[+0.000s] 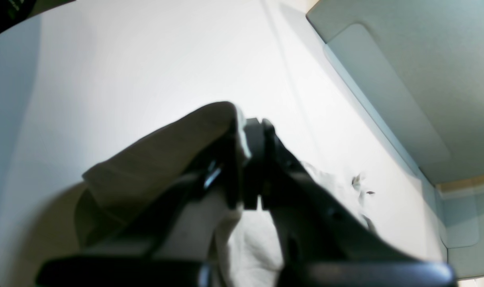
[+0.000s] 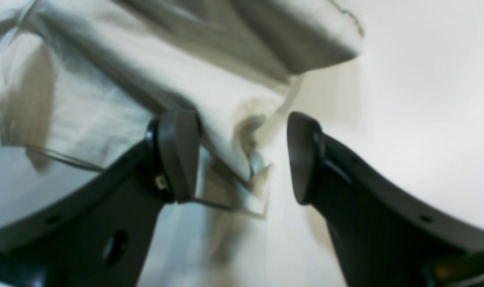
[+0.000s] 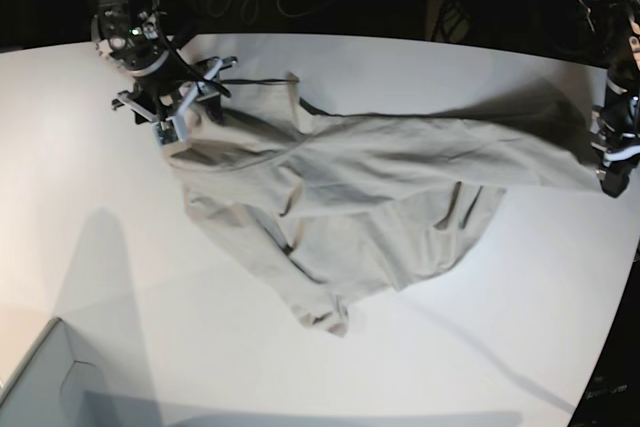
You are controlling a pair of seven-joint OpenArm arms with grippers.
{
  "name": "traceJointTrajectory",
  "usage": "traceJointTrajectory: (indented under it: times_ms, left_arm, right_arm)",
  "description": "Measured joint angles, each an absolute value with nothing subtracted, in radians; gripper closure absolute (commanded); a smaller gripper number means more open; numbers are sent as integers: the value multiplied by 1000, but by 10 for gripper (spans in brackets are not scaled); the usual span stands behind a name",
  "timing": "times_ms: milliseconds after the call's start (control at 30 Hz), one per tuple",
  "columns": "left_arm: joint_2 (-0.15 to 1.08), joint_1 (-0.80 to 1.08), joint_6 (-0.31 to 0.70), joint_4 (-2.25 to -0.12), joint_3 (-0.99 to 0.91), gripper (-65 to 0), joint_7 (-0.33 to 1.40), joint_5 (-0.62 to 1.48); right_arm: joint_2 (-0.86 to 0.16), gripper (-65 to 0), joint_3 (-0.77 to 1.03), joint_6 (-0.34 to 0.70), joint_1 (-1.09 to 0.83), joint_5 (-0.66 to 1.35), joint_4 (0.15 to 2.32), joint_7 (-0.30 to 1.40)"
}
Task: Layout the t-shirt on the table in an organized manner, then fold the t-shirt properly
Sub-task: 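Hold the shirt stretched between both grippers, then lift the shirt with both grippers and swing it up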
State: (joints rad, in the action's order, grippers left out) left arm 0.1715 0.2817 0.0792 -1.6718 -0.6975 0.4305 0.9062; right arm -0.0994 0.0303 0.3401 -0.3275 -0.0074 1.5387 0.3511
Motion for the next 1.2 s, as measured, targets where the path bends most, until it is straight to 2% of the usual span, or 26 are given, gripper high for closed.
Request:
traceJointTrajectory:
  times_ms: [333, 400, 433, 500, 533, 733, 867, 1067, 1200]
  left_arm:
    - [172, 282, 79, -1671, -699, 0, 430, 906]
    - [171, 281, 79, -1671, -699, 0, 430, 906]
    - [171, 282, 79, -1671, -699, 0, 430, 906]
    - [171, 281, 79, -1671, -699, 0, 430, 906]
    - [171, 281, 79, -1671, -699, 0, 430, 906]
    - [171, 276, 79, -1669, -697, 0, 430, 902]
    - [176, 245, 78, -1662, -688, 0, 433, 899]
    - [228, 130, 80, -1641, -571, 0, 437, 899]
    - [263, -12, 76, -1593, -491, 0, 438, 892]
  right_arm:
    - [-99, -338, 25, 340, -331, -10, 1473, 329]
    - [-99, -273, 25, 342, -331, -10, 1473, 329]
    - [-100, -212, 25, 355, -331, -10, 1473, 329]
    - [-100, -46, 33, 428, -327, -9, 1474, 339]
    - [-100, 0, 31, 435, -326, -10, 1474, 340]
    - [-100, 0, 30, 440, -328, -16, 1518, 356]
    - [-97, 0, 93, 445, -310, -15, 1606, 362]
    - [-99, 0, 173, 451, -170, -14, 1663, 355]
    - [-100, 0, 215, 456, -38, -20, 1669, 369]
